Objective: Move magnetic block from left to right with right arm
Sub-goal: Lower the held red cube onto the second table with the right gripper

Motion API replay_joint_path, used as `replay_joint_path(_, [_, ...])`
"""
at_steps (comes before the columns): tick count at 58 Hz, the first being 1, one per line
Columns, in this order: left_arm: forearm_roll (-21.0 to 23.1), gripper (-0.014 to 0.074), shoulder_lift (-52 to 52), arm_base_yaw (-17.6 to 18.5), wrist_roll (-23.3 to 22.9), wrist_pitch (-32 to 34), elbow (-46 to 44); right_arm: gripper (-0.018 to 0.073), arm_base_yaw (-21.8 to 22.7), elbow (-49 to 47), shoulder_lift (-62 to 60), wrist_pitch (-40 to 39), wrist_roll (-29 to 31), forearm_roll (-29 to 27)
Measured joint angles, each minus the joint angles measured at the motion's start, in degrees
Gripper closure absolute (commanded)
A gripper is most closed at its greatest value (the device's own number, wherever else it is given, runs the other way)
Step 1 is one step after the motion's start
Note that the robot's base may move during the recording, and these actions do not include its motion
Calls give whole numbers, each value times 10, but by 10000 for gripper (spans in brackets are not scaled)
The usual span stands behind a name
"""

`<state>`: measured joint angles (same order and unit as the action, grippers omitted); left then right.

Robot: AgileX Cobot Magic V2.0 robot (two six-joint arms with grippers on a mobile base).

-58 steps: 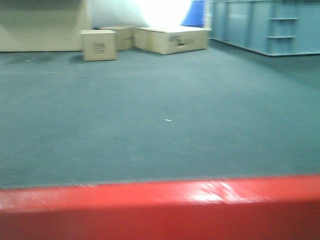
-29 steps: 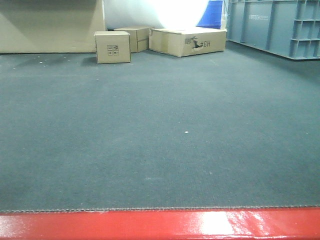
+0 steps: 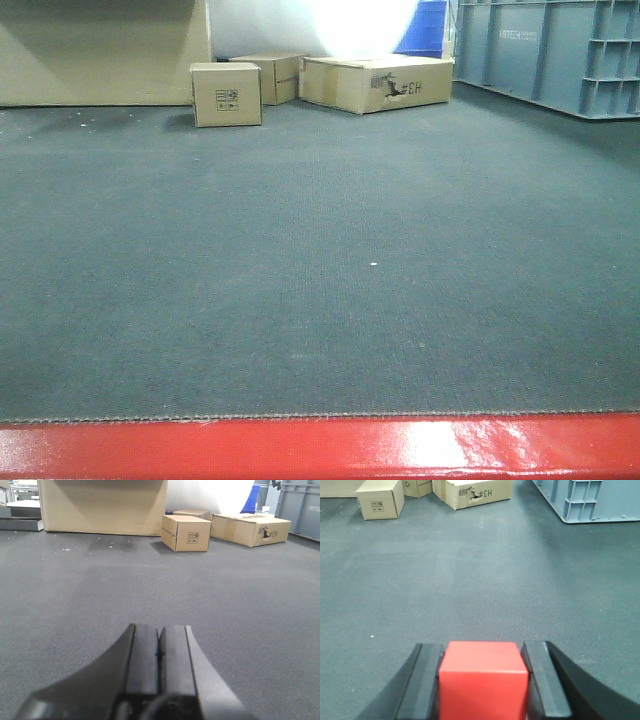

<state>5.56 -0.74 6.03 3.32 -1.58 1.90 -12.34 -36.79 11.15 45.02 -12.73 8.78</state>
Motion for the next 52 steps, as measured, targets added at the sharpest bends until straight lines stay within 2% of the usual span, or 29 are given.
replay_joint_path(12, [0,722,0,0,0,0,0,377,0,-17,10,4,4,-22])
replay_joint_path(16, [0,722,0,0,0,0,0,377,0,-42,38,5,31,-45])
replay_joint_path(21, [0,722,0,0,0,0,0,377,-3,-84,97,8,95,-88])
replay_joint_path(30, [0,722,0,0,0,0,0,377,-52,-155,227,9,161,-141])
replay_joint_path(41, [0,722,0,0,0,0,0,377,-119,-232,393,16,196,-148])
replay_joint_path(52, [0,722,0,0,0,0,0,377,-170,-312,571,16,204,-148])
